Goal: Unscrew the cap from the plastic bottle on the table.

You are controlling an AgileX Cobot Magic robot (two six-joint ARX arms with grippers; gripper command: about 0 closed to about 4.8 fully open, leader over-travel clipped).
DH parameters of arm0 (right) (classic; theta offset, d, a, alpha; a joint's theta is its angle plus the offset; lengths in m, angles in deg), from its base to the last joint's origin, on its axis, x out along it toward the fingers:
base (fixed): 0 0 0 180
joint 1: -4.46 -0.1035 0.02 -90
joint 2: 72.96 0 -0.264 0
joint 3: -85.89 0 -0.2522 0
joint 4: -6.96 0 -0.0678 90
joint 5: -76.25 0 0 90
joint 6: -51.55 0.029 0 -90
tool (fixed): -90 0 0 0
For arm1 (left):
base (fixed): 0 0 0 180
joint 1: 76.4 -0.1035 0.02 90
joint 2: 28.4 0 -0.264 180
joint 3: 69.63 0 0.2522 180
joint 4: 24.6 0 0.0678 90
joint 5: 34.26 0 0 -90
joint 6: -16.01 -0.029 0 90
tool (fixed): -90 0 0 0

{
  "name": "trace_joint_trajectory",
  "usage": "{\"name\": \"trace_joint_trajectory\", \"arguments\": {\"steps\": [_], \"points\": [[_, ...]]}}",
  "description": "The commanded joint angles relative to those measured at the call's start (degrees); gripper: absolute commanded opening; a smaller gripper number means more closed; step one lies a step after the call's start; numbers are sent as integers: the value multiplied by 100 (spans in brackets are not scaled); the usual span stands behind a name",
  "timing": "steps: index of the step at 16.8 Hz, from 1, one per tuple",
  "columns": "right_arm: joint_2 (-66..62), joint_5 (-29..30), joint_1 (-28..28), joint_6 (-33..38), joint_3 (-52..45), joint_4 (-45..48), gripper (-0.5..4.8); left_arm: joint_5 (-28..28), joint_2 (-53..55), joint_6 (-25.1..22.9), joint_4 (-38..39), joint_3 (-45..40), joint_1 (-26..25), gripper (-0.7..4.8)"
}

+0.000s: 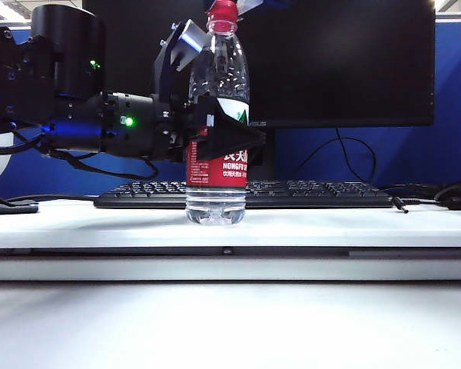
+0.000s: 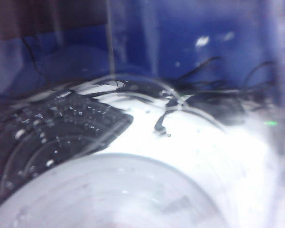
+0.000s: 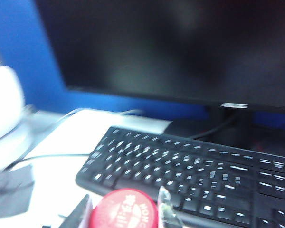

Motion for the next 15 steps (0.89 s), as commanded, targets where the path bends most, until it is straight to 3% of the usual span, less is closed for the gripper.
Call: {"name": "trace_joint_trajectory", "arguments": {"steps": [1,5,6,9,12,15], "points": [[190,1034,332,-144,-2,-876,94,-42,4,-61,94,2,2,295],[446,3163,1104,-713,0,-1290,93,-44,4,-59,90,2,2,295],[455,4350,1497,-726,0,-1408,93,-55,2,-59,90,2,2,295],[431,6111,2041,-901,0,-1794,93,-61,4,-59,87,2,2,295],[431,6942,2312,-1047,4,-1906,93,-61,2,-59,87,2,4,295],[350,7392,2341,-1073,4,-1976,94,-63,2,-35,-13,2,7,295]]}}
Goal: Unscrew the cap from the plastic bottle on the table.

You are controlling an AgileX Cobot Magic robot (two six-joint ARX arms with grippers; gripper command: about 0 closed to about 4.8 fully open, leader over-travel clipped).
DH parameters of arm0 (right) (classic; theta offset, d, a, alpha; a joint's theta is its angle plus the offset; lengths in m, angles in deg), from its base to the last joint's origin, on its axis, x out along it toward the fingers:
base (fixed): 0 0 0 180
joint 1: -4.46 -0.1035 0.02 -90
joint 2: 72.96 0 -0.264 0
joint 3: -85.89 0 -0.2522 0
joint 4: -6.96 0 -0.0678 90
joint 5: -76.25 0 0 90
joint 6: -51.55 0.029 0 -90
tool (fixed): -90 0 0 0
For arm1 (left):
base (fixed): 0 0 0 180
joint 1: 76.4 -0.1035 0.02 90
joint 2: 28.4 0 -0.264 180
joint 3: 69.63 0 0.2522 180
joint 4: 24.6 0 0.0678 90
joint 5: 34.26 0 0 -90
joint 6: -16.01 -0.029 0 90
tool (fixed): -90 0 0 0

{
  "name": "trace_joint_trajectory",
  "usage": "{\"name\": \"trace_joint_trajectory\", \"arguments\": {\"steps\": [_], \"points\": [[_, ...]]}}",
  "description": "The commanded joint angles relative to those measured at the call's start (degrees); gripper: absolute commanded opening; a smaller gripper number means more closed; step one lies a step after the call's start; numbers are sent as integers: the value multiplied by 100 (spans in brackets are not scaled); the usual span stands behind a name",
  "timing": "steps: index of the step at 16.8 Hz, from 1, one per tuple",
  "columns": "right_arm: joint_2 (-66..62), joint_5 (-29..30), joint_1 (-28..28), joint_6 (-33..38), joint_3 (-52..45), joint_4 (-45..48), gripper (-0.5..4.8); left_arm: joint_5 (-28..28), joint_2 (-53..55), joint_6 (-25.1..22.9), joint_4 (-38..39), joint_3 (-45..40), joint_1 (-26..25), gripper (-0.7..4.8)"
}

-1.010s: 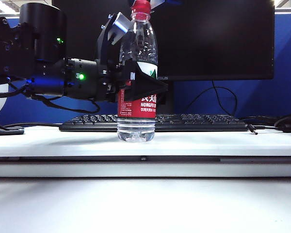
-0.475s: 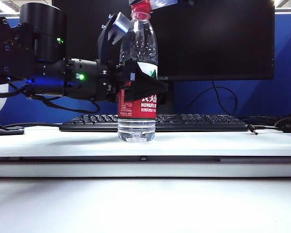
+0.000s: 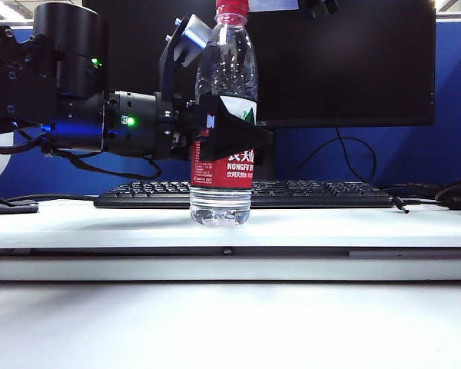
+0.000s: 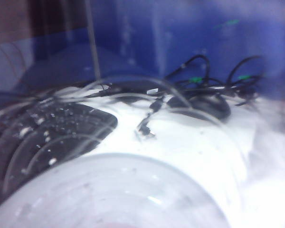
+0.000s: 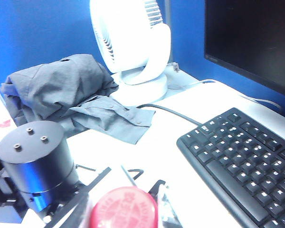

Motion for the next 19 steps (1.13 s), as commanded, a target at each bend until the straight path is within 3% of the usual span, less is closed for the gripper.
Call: {"name": "trace_joint_trajectory", "arguments": {"steps": [1,6,10,13,17,19], "points": [[-190,890,-59,63,-79,-715,93,111,2,136,-22,9,-13,295],[-422,1989,11,138,-66,-717,93,76,2,133,-17,9,-13,295],[-431,2535,221,142,7,-776,93,74,2,133,-17,9,-13,295],[-437,2848,334,160,74,-776,93,7,2,133,-17,9,-13,295],[-492,2761,367,173,77,-658,95,-4,2,136,-17,9,-13,295],[-485,2291,367,173,98,-474,220,13,2,133,-15,9,-13,295]]}}
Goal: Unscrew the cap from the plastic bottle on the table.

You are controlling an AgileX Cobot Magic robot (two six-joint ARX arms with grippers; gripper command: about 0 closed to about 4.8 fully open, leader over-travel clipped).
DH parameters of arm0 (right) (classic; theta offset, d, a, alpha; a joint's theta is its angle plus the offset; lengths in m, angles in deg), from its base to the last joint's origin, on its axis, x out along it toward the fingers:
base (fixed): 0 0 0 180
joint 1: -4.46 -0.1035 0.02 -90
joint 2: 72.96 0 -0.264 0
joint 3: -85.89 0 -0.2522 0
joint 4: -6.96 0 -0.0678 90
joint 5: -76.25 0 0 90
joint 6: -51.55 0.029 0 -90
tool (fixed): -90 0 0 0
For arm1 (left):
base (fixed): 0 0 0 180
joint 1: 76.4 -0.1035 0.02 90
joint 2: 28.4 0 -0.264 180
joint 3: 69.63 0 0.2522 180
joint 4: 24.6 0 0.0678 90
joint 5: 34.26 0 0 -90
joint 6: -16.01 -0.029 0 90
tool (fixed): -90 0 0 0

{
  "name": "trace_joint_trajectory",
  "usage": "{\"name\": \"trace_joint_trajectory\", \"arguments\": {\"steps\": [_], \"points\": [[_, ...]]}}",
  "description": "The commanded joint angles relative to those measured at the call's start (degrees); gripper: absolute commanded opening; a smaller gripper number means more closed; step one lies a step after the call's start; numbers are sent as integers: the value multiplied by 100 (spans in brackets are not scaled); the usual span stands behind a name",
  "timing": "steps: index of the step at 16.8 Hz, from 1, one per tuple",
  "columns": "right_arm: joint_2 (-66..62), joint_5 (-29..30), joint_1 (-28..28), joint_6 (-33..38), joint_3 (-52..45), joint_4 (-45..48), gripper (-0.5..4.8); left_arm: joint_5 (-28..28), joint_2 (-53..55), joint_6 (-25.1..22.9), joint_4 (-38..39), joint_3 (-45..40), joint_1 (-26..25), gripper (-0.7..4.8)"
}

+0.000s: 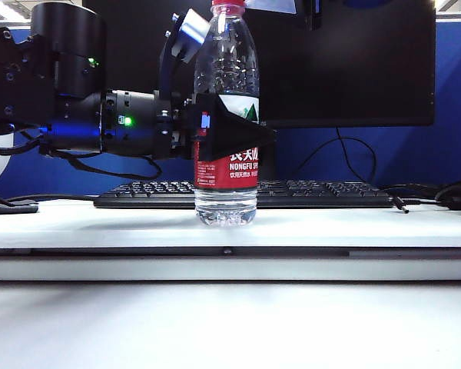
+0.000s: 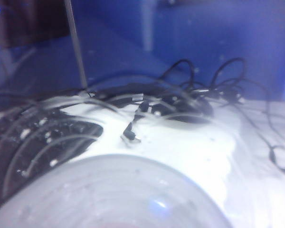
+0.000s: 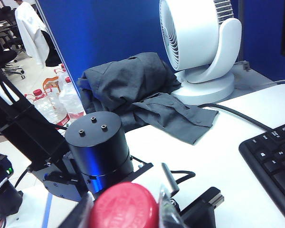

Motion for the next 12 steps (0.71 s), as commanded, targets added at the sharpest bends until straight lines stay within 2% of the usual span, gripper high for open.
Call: {"name": "trace_joint_trajectory", "arguments": {"steps": [1,5,9,12], "points": [[-52,-33,-114,162,-50,-481,222,306,0,210,105,57,-26,295],[190,-1493,-131,162,-44,-345,249,472,0,210,105,57,-28,295],[479,-3134,-562,179,-46,-302,257,575,0,212,103,57,-26,295],[476,-4457,-1189,321,-48,42,258,575,0,212,105,57,-26,295]]}}
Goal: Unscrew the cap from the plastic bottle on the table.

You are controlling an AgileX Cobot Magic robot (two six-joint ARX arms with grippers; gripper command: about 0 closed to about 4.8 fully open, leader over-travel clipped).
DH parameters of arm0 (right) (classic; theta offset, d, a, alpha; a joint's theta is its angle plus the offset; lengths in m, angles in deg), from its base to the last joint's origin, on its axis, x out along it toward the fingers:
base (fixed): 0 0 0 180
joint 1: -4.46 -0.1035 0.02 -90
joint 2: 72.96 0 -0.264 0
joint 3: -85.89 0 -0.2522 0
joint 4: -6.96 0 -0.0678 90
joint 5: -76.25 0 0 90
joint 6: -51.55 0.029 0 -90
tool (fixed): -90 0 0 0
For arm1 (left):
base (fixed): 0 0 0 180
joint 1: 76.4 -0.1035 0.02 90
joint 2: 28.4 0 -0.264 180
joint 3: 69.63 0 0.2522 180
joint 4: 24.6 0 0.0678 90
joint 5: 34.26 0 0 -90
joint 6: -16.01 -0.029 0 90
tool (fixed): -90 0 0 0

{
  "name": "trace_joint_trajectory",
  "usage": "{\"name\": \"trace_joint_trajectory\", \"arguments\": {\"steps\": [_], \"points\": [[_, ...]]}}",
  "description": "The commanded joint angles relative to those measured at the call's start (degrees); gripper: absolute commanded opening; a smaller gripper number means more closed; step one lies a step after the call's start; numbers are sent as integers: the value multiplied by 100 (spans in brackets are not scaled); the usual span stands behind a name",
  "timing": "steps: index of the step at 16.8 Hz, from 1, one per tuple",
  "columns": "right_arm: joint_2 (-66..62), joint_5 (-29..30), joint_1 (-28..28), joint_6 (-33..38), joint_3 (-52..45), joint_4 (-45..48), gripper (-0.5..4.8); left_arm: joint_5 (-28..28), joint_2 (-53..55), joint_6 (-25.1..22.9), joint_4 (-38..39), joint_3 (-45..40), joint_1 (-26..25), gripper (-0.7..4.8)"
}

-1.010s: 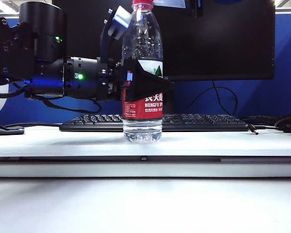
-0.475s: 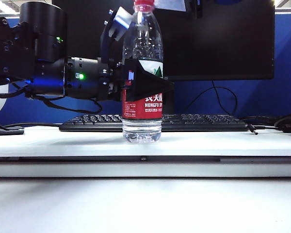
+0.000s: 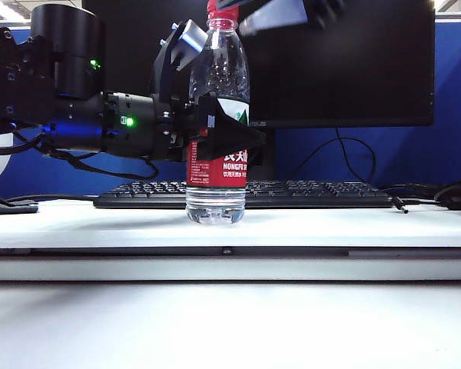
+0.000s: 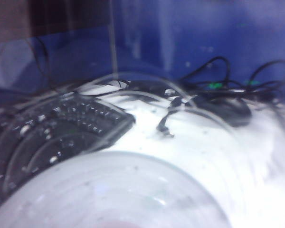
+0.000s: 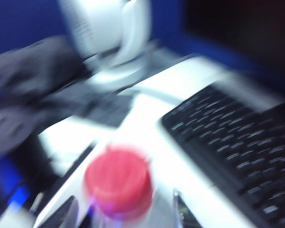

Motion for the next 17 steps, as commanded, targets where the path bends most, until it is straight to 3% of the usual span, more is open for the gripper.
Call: {"name": "trace_joint_trajectory", "arguments": {"steps": [1,5,10,17], "points": [[-11,-1530,-636,85,9,470,258,9,0,-11,22,9,4,295],[-87,-3709,-1504,90,9,890,257,7,0,85,31,9,4,295],[-262,-5082,-1928,503,4,977,257,-35,0,90,31,9,4,295],[-317,-5139,-2039,931,4,946,252,-50,0,87,33,9,4,295]]}}
